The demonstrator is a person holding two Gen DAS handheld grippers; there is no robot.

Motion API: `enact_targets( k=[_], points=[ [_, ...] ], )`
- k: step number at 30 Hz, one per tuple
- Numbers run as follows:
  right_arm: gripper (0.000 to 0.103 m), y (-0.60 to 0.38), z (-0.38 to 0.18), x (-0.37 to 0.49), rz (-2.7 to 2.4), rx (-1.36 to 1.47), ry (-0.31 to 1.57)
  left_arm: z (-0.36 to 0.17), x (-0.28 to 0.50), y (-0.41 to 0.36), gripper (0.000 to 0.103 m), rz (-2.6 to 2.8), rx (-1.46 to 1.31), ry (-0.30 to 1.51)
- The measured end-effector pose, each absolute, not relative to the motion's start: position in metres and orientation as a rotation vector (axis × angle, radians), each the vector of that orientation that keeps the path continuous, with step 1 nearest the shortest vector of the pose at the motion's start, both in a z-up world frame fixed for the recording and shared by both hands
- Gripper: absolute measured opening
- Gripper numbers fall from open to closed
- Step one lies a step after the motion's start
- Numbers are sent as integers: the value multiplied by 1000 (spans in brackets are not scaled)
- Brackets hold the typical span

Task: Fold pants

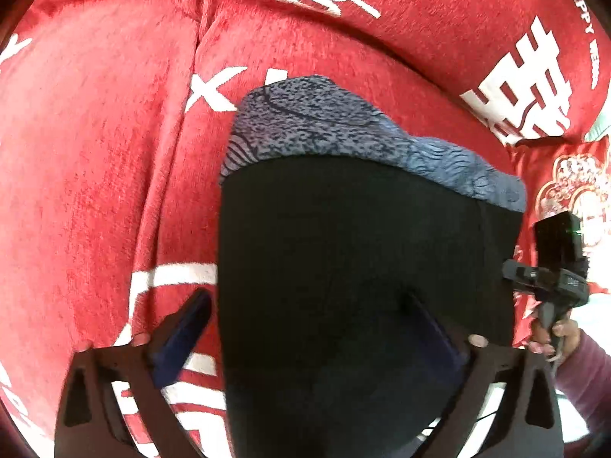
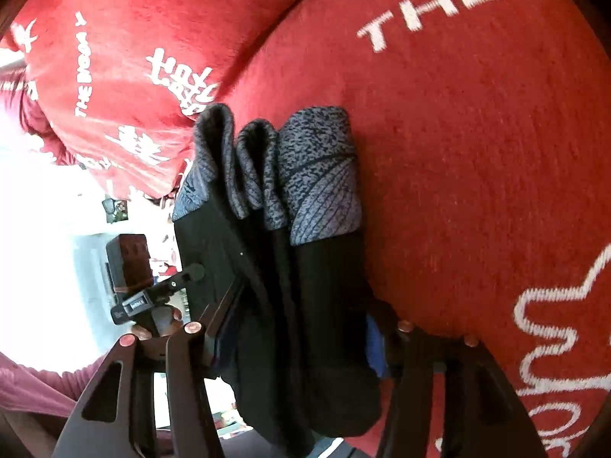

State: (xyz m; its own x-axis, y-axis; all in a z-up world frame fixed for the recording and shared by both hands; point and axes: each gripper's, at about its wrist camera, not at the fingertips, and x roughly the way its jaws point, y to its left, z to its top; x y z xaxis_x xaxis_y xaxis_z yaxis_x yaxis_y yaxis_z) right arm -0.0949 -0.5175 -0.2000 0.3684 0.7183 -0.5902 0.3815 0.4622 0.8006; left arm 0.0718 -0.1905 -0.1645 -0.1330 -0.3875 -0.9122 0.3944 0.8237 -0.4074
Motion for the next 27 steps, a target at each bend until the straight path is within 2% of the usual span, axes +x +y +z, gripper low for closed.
enact_targets(
  k=[4,6,7,15,21,27],
  points=[
    [66,-510,-185,-97,185,1113,1244,-158,67,-189,103,-633,27,1551],
    [77,-509,-171,-102,86,1069,1266,-145,61,-191,103,-587,96,1512],
    [79,-510,-163,-109,35,1038,1279,-140,59,-192,103,-572,127,1499],
    [84,-491,-112,-149,-207,897,1314,-92,17,-181,103,-511,393,1385],
    [85,-444,-73,-167,-324,714,1352,-69,-14,-177,103,-448,462,1371],
    [85,-391,-27,-172,-349,591,1330,-18,-39,-165,103,-404,459,1304]
  ],
)
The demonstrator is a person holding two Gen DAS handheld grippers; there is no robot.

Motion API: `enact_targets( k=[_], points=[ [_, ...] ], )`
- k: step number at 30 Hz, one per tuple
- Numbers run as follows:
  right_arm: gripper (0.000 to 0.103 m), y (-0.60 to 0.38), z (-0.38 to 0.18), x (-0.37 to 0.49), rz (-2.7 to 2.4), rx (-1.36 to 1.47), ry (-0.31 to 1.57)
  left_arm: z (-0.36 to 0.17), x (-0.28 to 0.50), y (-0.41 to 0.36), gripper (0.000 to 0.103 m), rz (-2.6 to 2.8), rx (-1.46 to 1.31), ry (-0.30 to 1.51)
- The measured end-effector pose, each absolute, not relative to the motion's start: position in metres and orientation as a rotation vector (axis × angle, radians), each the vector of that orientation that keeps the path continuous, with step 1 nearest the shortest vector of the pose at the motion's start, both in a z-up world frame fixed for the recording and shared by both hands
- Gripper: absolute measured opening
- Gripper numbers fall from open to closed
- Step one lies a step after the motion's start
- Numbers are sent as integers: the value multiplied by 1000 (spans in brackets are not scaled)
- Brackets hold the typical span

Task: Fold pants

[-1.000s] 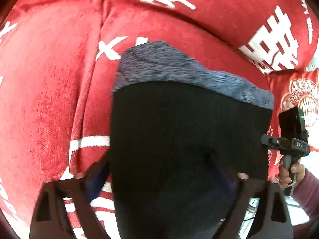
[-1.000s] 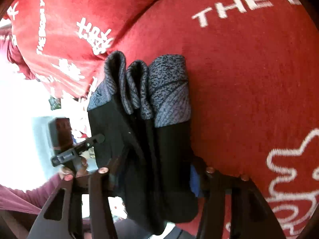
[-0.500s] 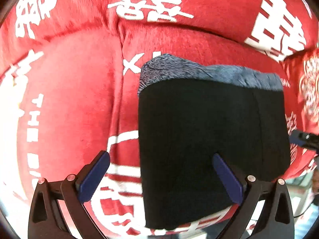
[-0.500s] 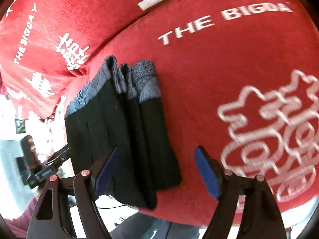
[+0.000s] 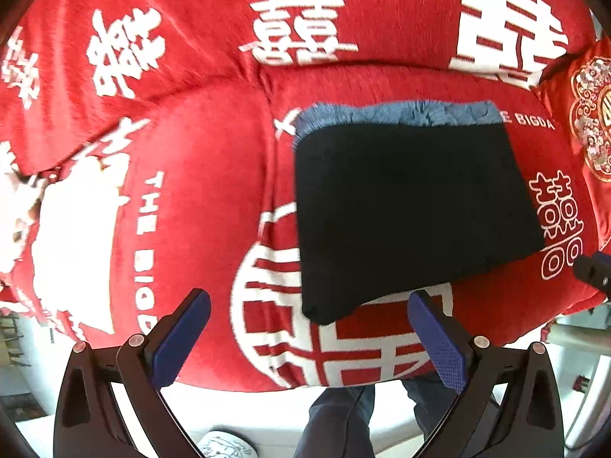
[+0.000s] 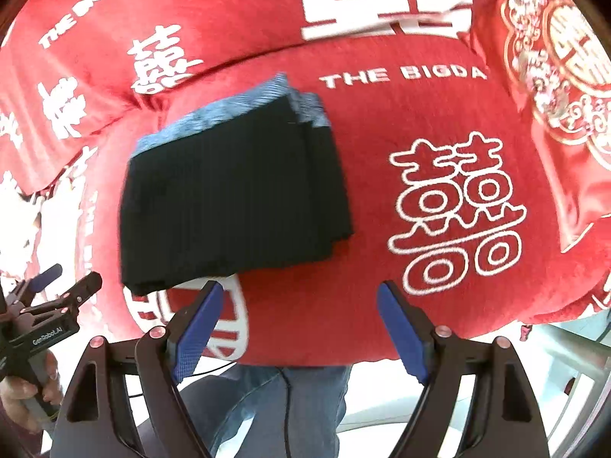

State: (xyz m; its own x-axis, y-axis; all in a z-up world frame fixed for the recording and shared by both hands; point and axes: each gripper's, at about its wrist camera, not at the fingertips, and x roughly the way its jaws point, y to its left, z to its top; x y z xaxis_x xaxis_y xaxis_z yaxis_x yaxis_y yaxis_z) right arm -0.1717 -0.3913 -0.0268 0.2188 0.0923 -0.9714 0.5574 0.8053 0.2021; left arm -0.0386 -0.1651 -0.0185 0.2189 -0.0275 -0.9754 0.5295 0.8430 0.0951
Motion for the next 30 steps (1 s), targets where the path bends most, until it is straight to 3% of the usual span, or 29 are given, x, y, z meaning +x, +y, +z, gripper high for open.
enact_targets(
  k=[11,30],
  points=[
    [85,-340,38,-172,-382,520,1291,36,-63,-145,103,-433,408,1281],
    [85,-323,86,-156,-301,430,1335,83,-68,-154,103,-363,366,1244]
  ],
)
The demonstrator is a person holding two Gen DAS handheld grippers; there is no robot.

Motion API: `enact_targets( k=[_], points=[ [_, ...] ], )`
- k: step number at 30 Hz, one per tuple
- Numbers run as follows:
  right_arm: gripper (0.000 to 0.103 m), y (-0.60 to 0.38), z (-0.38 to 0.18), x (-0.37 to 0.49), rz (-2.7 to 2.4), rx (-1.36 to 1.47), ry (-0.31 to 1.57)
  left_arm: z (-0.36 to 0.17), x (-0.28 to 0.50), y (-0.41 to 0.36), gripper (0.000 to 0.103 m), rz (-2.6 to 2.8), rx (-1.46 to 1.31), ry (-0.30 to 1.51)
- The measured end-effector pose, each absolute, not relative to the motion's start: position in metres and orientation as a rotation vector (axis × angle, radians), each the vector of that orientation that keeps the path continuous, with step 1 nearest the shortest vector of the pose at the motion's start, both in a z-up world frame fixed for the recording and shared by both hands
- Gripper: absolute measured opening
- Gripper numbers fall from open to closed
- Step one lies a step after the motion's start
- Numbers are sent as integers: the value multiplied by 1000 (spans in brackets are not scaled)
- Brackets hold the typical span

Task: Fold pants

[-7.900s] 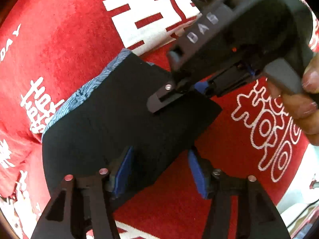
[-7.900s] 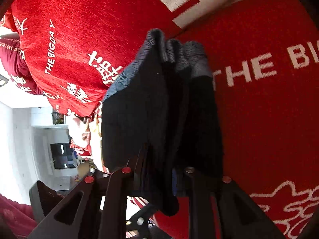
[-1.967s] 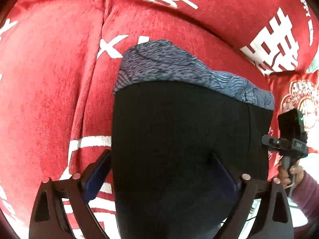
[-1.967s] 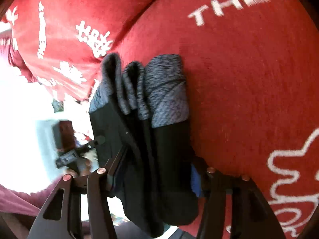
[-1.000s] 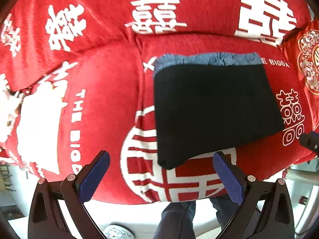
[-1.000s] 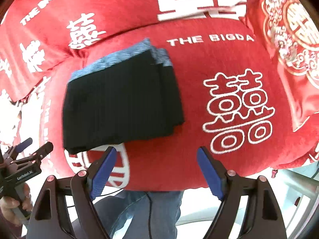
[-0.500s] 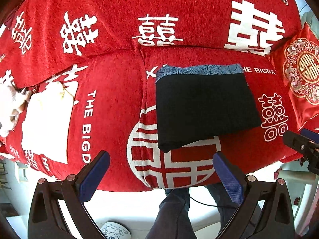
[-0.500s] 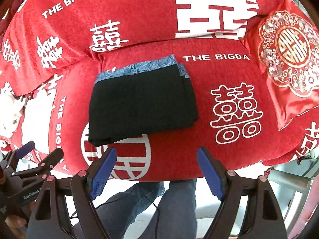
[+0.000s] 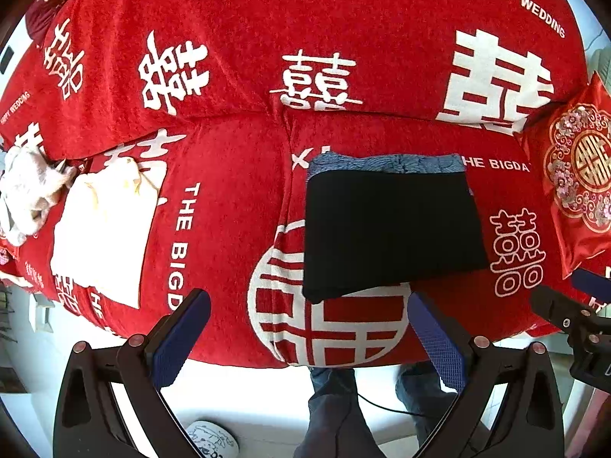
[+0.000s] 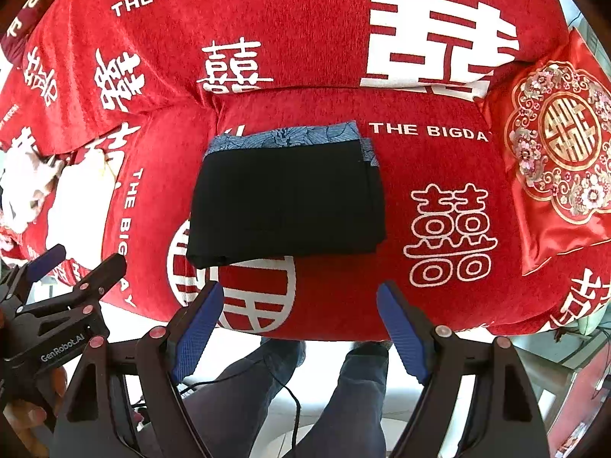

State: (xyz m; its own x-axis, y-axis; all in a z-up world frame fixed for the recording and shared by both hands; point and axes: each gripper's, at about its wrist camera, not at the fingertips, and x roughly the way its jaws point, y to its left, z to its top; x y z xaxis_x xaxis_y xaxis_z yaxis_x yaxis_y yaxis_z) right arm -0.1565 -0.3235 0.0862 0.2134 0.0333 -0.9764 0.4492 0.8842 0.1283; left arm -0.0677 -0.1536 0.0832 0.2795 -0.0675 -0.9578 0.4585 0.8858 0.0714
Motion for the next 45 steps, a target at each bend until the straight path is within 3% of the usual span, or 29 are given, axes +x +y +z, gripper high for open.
enact_targets(
  k=[45],
  points=[
    [85,-344,84,-156,-300,381,1390,90,-84,-181,103,-382,382,1262]
  ],
)
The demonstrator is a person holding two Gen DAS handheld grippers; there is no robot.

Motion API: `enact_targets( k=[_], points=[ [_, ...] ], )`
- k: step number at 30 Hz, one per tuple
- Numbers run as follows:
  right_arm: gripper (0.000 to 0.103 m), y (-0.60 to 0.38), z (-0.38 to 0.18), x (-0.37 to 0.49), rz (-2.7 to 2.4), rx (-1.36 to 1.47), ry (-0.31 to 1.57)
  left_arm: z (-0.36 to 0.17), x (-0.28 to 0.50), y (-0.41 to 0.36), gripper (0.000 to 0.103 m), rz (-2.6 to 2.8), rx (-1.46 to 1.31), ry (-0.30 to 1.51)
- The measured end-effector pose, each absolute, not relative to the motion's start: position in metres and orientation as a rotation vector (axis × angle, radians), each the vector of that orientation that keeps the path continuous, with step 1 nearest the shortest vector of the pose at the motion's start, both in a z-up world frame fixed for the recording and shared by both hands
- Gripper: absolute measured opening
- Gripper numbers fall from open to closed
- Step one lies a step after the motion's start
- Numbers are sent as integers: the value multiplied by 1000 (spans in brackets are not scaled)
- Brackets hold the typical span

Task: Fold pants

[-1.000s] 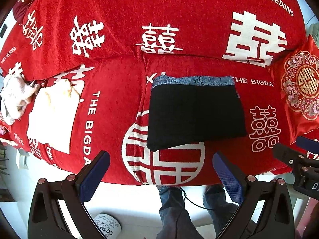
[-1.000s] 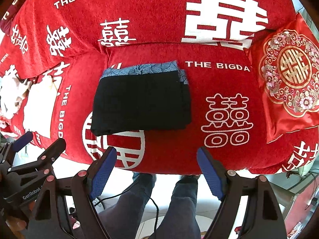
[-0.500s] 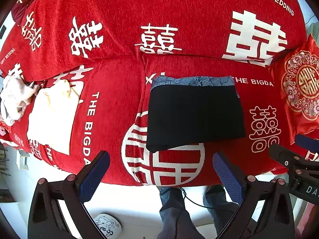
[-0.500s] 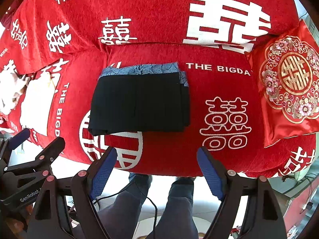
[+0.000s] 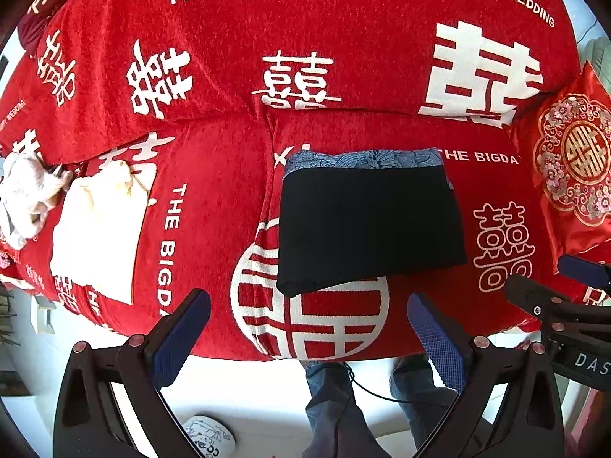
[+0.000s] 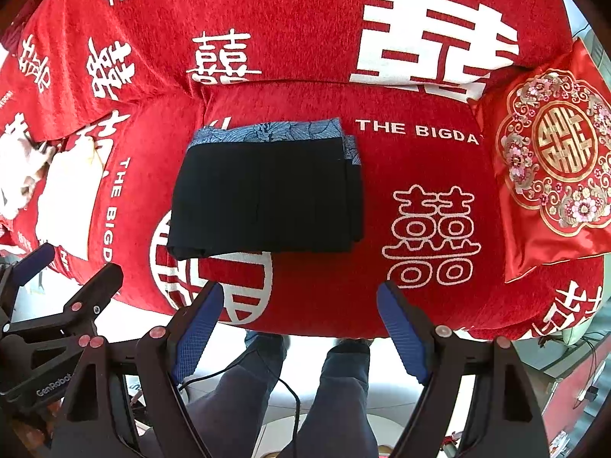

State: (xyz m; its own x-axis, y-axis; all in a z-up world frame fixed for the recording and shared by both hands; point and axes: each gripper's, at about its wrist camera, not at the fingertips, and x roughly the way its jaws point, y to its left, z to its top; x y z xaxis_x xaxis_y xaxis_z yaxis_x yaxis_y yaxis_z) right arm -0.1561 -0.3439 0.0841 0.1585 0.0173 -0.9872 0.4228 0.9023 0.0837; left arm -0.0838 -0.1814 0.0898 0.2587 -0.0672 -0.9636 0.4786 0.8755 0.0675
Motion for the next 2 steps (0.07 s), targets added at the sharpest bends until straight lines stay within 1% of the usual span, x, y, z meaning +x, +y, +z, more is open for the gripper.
enact_targets(
  k=[2],
  points=[
    [85,-344,82,-156,-299,380,1392,90,-85,-182,103,-384,386,1263]
  ],
)
